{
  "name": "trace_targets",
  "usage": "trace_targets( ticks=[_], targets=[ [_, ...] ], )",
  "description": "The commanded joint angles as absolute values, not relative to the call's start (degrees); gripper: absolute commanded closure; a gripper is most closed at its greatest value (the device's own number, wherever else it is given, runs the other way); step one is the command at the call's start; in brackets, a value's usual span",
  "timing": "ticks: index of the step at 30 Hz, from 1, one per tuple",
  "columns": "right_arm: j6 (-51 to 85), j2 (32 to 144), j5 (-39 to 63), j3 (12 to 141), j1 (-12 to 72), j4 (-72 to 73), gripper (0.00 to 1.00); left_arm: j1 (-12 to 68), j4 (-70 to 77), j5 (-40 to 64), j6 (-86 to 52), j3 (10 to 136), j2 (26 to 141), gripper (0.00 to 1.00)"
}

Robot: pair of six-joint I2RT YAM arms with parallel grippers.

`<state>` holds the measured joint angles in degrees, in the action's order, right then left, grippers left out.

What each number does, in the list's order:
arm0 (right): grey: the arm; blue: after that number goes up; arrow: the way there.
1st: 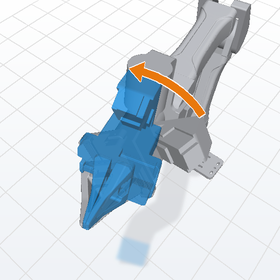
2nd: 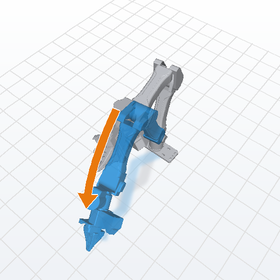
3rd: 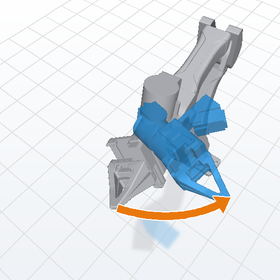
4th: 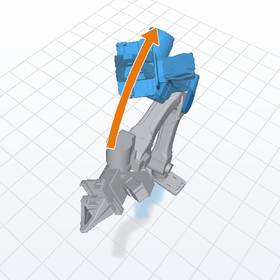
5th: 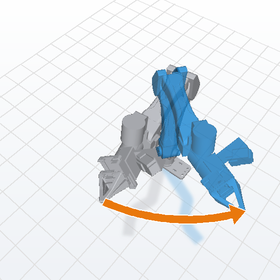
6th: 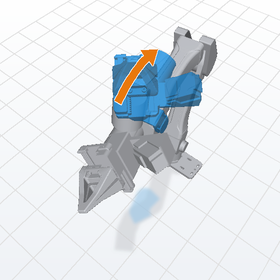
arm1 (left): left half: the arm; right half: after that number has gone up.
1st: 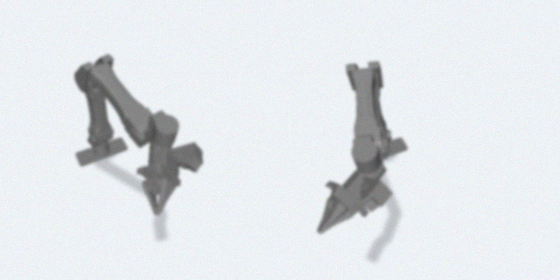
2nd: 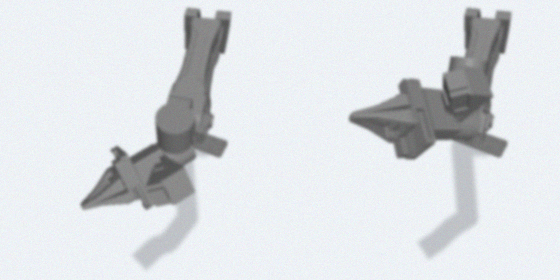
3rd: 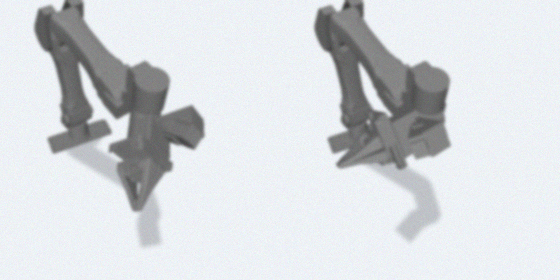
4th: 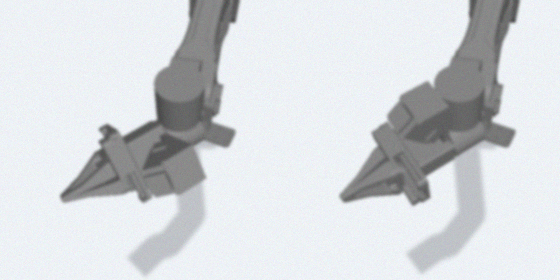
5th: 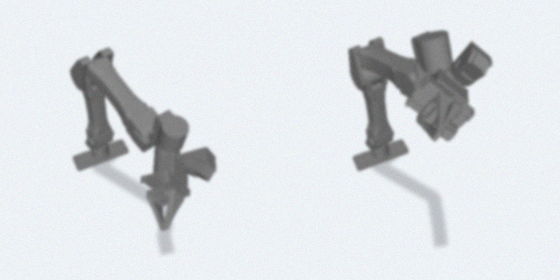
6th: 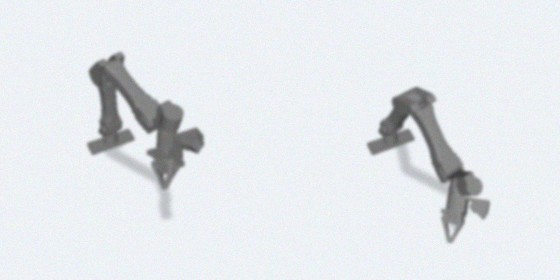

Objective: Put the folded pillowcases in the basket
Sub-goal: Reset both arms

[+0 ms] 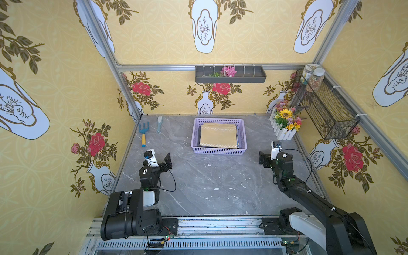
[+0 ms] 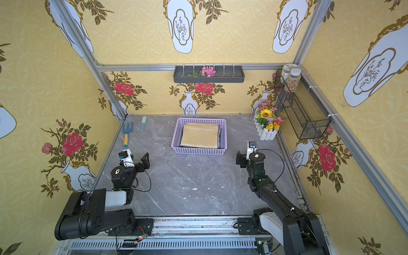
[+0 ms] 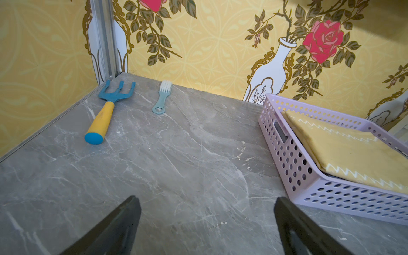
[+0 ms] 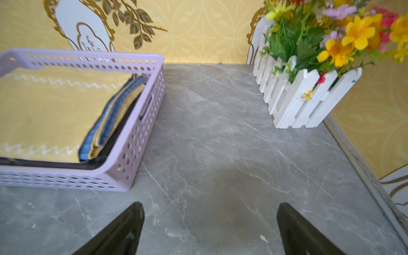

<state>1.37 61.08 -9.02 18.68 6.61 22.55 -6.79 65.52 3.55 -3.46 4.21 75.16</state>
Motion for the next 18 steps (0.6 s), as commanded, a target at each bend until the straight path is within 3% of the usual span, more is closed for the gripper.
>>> trace_targets(
  ticks=[1, 14, 16, 18],
  targets=[
    [1.12, 64.12, -5.94, 17.22, 3.88, 31.38, 0.03, -6.77, 66.99, 2.23, -3.04, 4.30, 75.16, 0.00],
    [2.62, 83.05, -0.65, 11.59, -1.29, 57.11, 0.03, -6.77, 66.93, 2.16, -3.03, 4.35, 75.16, 0.00],
    [2.42, 80.97, -0.97, 14.13, -1.30, 48.29, 0.03, -6.77, 66.84, 2.14, -2.97, 4.37, 75.20, 0.00],
    [2.35, 82.90, -0.99, 13.56, -1.07, 52.87, 0.03, -6.77, 66.97, 2.19, -3.07, 4.39, 75.18, 0.00]
  ],
)
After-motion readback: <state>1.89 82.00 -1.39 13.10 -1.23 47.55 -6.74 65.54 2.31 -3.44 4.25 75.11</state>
